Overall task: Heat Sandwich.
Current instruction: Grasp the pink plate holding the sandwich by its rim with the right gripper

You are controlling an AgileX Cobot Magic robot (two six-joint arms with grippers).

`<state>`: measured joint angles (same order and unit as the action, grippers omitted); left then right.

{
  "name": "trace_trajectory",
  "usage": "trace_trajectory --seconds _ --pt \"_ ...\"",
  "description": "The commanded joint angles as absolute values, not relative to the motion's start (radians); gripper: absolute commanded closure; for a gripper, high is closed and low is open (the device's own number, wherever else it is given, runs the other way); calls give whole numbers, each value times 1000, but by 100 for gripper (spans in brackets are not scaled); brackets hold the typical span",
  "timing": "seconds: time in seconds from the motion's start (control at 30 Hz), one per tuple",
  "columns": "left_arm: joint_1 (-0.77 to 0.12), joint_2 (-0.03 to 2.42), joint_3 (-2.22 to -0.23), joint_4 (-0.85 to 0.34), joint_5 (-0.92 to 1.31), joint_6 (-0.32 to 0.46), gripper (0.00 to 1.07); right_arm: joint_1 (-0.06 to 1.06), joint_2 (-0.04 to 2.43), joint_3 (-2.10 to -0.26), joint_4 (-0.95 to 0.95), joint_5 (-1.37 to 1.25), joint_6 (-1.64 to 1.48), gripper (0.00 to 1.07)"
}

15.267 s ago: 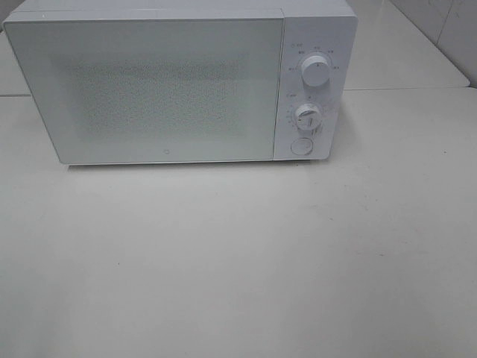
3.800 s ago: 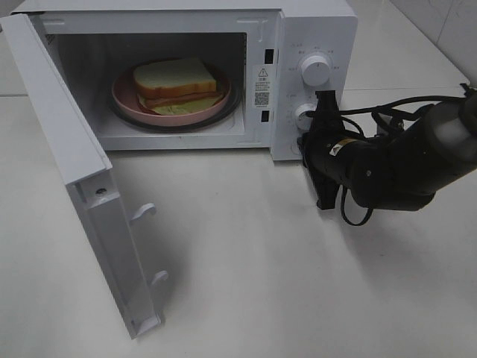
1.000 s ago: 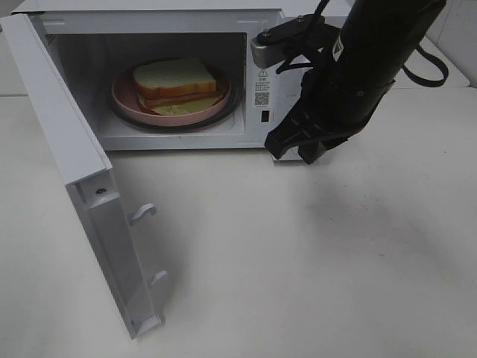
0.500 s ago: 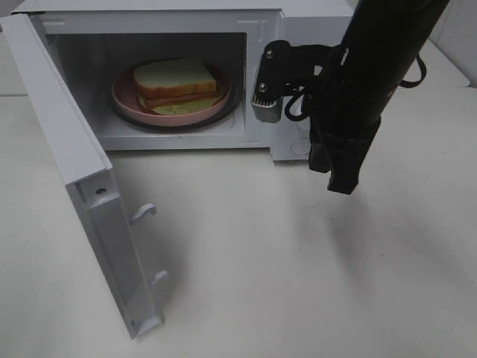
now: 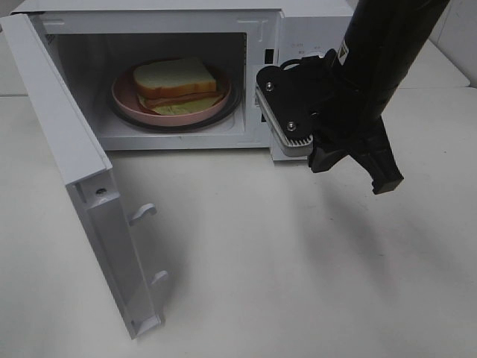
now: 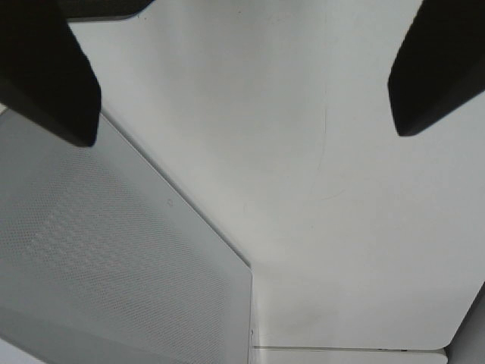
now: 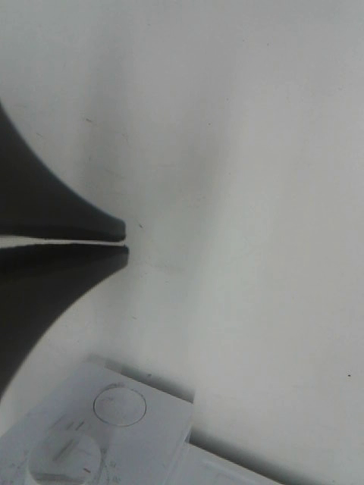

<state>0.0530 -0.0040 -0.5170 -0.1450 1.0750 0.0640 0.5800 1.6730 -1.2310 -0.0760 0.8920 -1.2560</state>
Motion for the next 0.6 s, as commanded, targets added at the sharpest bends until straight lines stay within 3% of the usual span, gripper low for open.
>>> trace_trajectory --seconds 0.03,0.1,0.23,0.27,0.3,0.37,0.4,0.53,0.6 --pt "55 -13 -514 -147 1070 59 9 584 1664 -1238 -78 903 -1287 97" --pt "55 -13 -514 -147 1070 59 9 584 1664 -1238 -78 902 -1287 93" --pt "55 -13 -514 -147 1070 59 9 584 1664 -1238 -75 898 -1264 65" --pt "55 -13 -514 -147 1070 59 9 584 1664 -1238 -75 898 -1264 65" --pt "55 -13 -514 -147 1070 59 9 584 1664 -1238 -75 894 -1232 48" --pt "55 -13 -514 -147 1070 59 9 584 1664 -1238 -75 885 -1195 32" --pt "55 -13 -514 -147 1070 59 9 584 1664 -1238 -75 883 -1165 19" --pt "55 -13 -514 -147 1070 59 9 584 1664 -1238 -75 883 -1153 8" --pt "55 -13 -514 -147 1070 59 9 584 1664 -1238 -74 883 -1152 9"
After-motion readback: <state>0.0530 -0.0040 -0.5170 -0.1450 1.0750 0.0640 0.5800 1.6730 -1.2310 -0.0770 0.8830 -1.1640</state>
